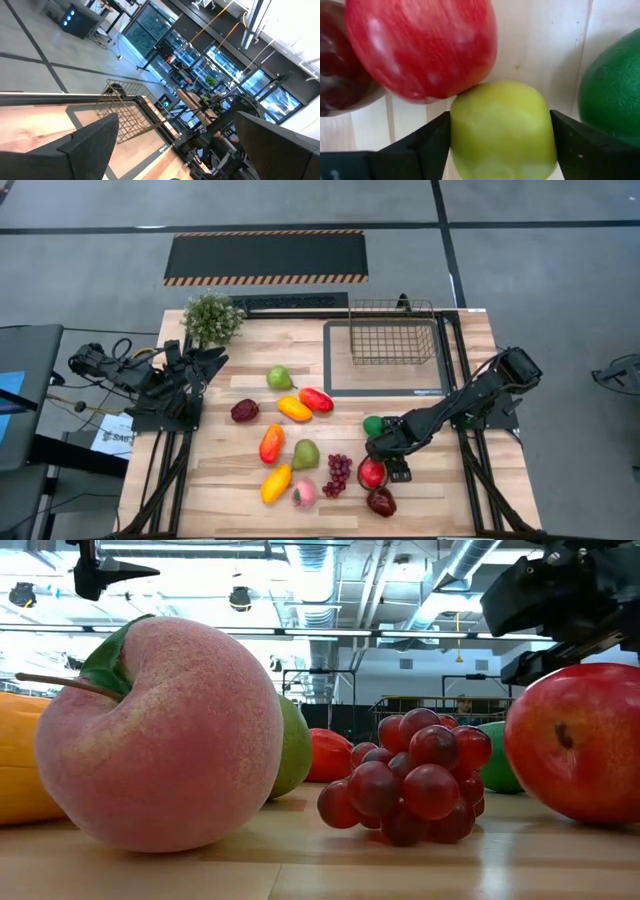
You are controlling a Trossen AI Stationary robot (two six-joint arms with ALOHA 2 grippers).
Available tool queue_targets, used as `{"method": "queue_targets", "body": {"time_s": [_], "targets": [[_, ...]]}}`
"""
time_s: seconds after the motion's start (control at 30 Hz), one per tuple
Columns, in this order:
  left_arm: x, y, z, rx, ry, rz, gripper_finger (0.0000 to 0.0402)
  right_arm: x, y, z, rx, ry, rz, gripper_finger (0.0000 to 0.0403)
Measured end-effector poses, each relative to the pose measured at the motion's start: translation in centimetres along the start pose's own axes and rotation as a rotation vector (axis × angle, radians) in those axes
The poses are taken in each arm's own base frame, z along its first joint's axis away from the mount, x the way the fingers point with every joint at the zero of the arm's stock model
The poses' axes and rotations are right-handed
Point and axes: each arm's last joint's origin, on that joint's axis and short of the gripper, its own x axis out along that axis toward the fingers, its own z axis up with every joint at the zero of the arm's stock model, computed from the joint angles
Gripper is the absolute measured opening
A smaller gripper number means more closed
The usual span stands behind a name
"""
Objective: Build produce basket
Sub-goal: Put the green apple into the gold wire basket
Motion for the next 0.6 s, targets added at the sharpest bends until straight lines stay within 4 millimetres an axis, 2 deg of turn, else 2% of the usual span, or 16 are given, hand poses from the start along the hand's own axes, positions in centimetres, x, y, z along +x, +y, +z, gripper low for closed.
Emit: {"method": "queue_targets", "body": {"time_s": [0.17, 0.43, 0.6], "targets": [[0.0, 0.0, 0.0, 0.000, 0.000, 0.000, 0.0385, -0.8, 0.0, -0.3, 0.048, -0.014, 0.009, 0.0294], [0.0, 0.0, 0.0, -0.043, 0.000, 0.000, 0.0385, -5.5, -0.1, -1.4, 0.156, -0.148, 0.086, 0.0293], [0.0, 0.0, 0.0, -0.043, -0.001, 0.001, 0.0385, -9.1, -1.5, -2.0, 0.261, -0.291, 0.126, 0.0292]]}}
